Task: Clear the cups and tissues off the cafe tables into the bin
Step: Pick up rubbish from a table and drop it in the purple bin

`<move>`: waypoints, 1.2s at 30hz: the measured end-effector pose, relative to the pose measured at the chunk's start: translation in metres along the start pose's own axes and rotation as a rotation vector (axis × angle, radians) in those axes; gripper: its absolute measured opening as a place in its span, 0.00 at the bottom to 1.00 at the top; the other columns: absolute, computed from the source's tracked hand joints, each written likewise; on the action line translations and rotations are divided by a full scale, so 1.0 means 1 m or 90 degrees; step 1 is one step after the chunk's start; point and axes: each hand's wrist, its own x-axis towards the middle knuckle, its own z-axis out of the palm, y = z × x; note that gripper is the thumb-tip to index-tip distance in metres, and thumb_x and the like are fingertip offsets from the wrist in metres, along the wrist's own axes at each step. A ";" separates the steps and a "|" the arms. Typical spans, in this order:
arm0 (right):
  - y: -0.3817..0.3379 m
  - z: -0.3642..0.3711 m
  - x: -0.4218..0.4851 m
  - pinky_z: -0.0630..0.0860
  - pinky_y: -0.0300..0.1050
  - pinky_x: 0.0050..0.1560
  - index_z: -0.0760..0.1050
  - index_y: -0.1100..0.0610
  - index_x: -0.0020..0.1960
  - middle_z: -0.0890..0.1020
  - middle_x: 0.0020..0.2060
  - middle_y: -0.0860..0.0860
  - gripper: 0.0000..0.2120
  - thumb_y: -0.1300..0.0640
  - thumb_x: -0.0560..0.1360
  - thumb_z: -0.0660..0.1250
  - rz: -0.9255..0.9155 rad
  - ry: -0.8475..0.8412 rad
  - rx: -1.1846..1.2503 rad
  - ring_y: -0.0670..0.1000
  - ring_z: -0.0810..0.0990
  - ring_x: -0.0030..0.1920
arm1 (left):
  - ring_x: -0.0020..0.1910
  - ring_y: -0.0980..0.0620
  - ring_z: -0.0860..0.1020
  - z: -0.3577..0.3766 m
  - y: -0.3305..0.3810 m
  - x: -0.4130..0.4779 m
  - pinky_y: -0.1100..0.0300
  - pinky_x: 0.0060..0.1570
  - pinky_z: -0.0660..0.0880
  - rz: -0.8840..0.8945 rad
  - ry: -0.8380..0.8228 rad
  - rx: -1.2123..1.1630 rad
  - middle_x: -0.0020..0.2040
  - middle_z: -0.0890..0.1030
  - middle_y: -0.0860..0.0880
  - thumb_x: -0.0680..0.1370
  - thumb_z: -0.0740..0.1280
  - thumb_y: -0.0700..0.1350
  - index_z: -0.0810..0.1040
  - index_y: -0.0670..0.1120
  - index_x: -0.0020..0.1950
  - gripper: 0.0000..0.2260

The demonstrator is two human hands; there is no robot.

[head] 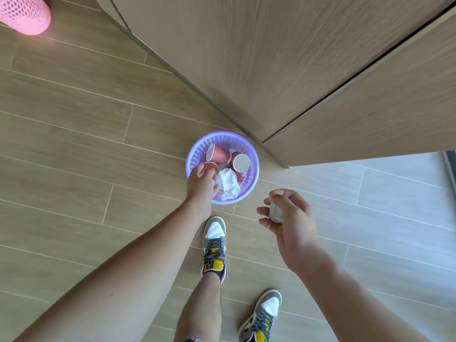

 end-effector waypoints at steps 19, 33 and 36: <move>0.042 0.072 0.105 0.74 0.59 0.71 0.76 0.51 0.68 0.80 0.64 0.52 0.26 0.37 0.77 0.68 0.032 -0.001 -0.198 0.55 0.78 0.63 | 0.60 0.53 0.80 -0.072 0.027 -0.056 0.59 0.55 0.78 0.150 -0.018 -0.042 0.56 0.81 0.53 0.84 0.63 0.38 0.78 0.51 0.60 0.10; -0.092 0.007 -0.111 0.77 0.47 0.64 0.79 0.49 0.63 0.84 0.56 0.41 0.17 0.46 0.76 0.70 -0.338 -0.054 -0.008 0.43 0.82 0.59 | 0.58 0.69 0.79 -0.031 0.114 -0.236 0.66 0.63 0.74 0.399 -0.175 0.136 0.59 0.82 0.62 0.85 0.62 0.41 0.75 0.50 0.71 0.14; -0.127 -0.015 -0.175 0.76 0.47 0.63 0.79 0.49 0.64 0.84 0.59 0.45 0.20 0.44 0.74 0.71 -0.397 -0.064 0.016 0.44 0.82 0.62 | 0.66 0.67 0.75 -0.034 0.137 -0.302 0.67 0.65 0.71 0.465 -0.234 0.168 0.64 0.79 0.64 0.83 0.64 0.48 0.74 0.56 0.70 0.14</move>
